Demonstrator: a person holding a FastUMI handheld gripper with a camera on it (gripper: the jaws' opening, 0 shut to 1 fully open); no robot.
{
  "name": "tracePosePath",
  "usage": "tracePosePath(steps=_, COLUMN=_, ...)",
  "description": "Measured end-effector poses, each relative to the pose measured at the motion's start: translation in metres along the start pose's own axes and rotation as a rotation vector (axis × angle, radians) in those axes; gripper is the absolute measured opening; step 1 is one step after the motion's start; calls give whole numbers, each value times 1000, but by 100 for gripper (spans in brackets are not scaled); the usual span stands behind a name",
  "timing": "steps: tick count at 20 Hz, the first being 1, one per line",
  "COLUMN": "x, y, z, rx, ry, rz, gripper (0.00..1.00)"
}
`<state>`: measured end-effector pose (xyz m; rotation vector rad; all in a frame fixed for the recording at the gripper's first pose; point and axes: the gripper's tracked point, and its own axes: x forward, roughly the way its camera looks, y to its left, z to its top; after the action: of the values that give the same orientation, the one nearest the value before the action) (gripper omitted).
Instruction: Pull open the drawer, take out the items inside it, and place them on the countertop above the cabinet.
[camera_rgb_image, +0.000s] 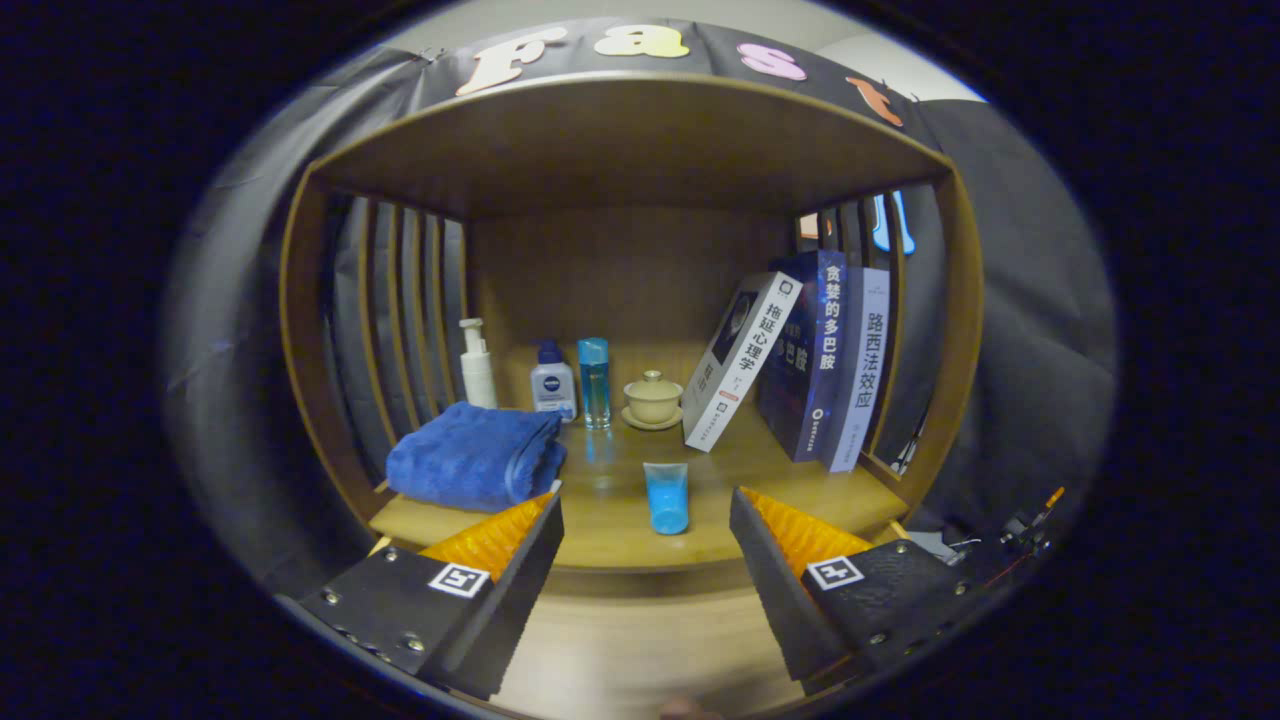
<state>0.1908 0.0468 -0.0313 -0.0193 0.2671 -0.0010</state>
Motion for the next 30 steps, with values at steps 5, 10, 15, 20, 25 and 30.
tracePosePath(steps=5, x=-74, y=8, z=-3, rx=-75, ry=-65, rz=12, gripper=99)
tracePosePath(steps=10, x=-129, y=5, z=-19, rx=-30, ry=-102, rz=9, gripper=99)
tracePosePath(steps=15, x=-151, y=-19, z=-60, rx=8, ry=-114, rz=-42, gripper=100)
tracePosePath(steps=20, x=-159, y=-32, z=-102, rx=13, ry=-132, rz=-53, gripper=99)
tracePosePath(steps=25, x=-155, y=-36, z=-146, rx=54, ry=-129, rz=-61, gripper=100)
tracePosePath(steps=30, x=-150, y=-23, z=-178, rx=11, ry=-119, rz=-23, gripper=100)
